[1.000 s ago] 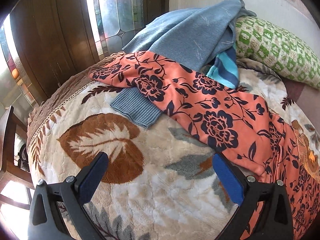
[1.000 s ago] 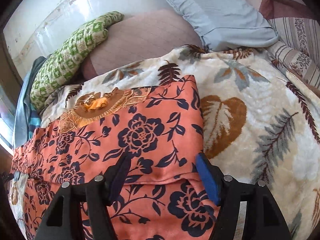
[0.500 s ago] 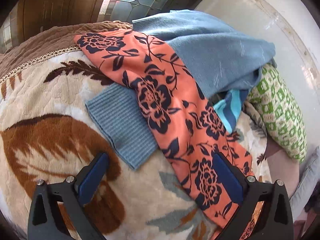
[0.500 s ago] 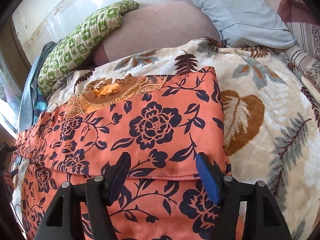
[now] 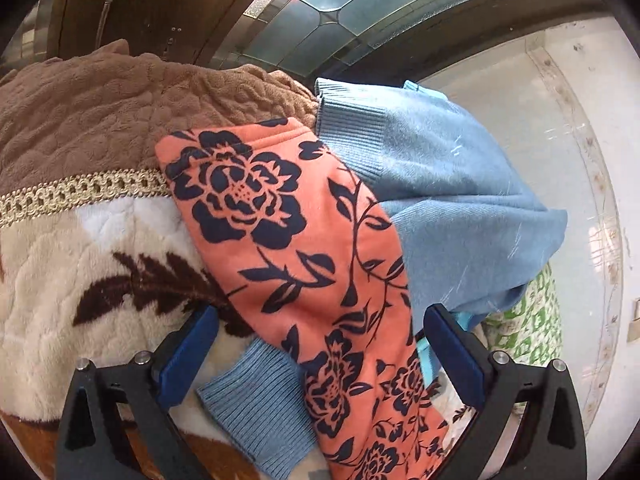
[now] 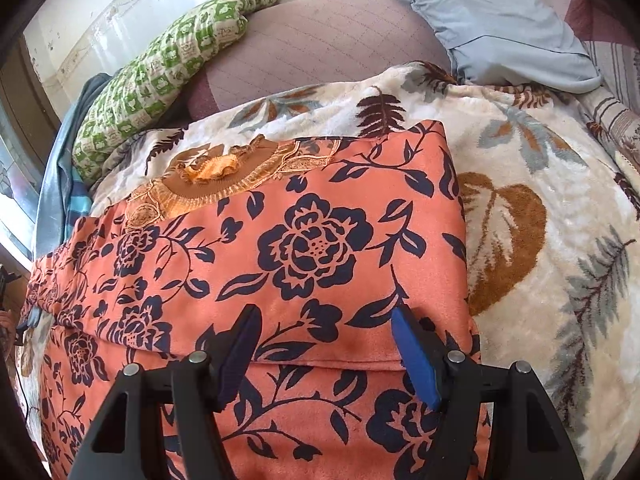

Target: Fold small clothes

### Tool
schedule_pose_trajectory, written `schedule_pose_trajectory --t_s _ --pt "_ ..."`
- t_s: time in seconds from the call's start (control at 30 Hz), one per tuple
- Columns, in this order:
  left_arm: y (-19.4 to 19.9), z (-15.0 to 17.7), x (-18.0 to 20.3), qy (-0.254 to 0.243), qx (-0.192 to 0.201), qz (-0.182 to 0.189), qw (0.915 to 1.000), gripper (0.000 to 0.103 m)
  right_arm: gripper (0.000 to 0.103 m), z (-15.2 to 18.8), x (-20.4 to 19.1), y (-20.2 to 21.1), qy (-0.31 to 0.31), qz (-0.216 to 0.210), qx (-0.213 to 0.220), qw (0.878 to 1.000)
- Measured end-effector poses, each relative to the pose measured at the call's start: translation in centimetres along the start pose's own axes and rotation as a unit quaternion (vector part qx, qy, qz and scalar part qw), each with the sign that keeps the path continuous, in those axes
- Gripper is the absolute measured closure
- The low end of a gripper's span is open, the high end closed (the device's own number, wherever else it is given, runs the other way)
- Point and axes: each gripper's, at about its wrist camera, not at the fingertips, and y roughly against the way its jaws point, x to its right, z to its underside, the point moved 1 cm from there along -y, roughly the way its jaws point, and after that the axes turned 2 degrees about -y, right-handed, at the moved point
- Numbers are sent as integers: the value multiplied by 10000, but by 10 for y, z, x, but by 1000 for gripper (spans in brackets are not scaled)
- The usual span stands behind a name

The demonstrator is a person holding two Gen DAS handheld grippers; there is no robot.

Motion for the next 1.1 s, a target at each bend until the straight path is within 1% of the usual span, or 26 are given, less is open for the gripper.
schedule_pose_trajectory --t_s 0.03,0.1,0.13,0.2,0.23,0.27,0.3,0.33,0.4,0.5,0.57,0.63,0.73,0.8,0.9,1.0,1.1 --pt "-2 -3 -1 15 4 51 10000 11 32 0 -1 -1 38 30 -2 10000" --pt "-4 -8 -6 92 26 99 9999 26 32 1 -2 -2 83 64 7 9999" --pt "-5 -10 -10 126 62 134 9998 28 32 2 -3 -2 98 69 11 9999" --pt "-5 -15 -14 84 174 173 9997 44 32 2 -3 -4 125 79 6 9999" --pt "-6 -18 -17 73 205 180 9996 49 32 3 -4 -5 137 86 2 9999" --pt "-7 -21 -19 105 228 166 9995 63 32 3 -4 -6 148 93 3 9998" --pt "-9 -23 -23 163 234 149 9995 74 32 3 -5 -6 166 100 7 9998" --pt "-10 -25 -26 206 236 145 9994 77 32 4 -5 -7 188 108 11 9998" --pt "-11 -27 -26 169 297 162 9993 88 32 4 -7 -8 232 132 19 9996" --pt "-2 -23 -23 -9 469 89 9989 93 32 5 -9 -10 275 163 31 9995" --pt "7 -19 -14 -183 565 59 9982 94 33 5 -9 -10 275 155 42 9995" --pt "17 -15 0 -449 634 76 9969 95 33 4 -8 -9 229 124 50 9996" --pt "35 -5 30 -866 619 224 9941 96 33 2 -3 -4 63 14 60 10000" --pt "54 10 57 -1280 640 467 9886 96 33 -1 2 4 -55 -38 150 9999" --pt "81 44 109 -2032 549 785 9744 96 33 -8 17 22 -365 -56 413 9985" --pt "106 97 164 -2837 370 1087 9520 96 33 -15 40 36 -867 -160 583 9944" --pt "121 160 216 -3578 117 1355 9238 96 33 -18 62 41 -1224 -112 646 9903"
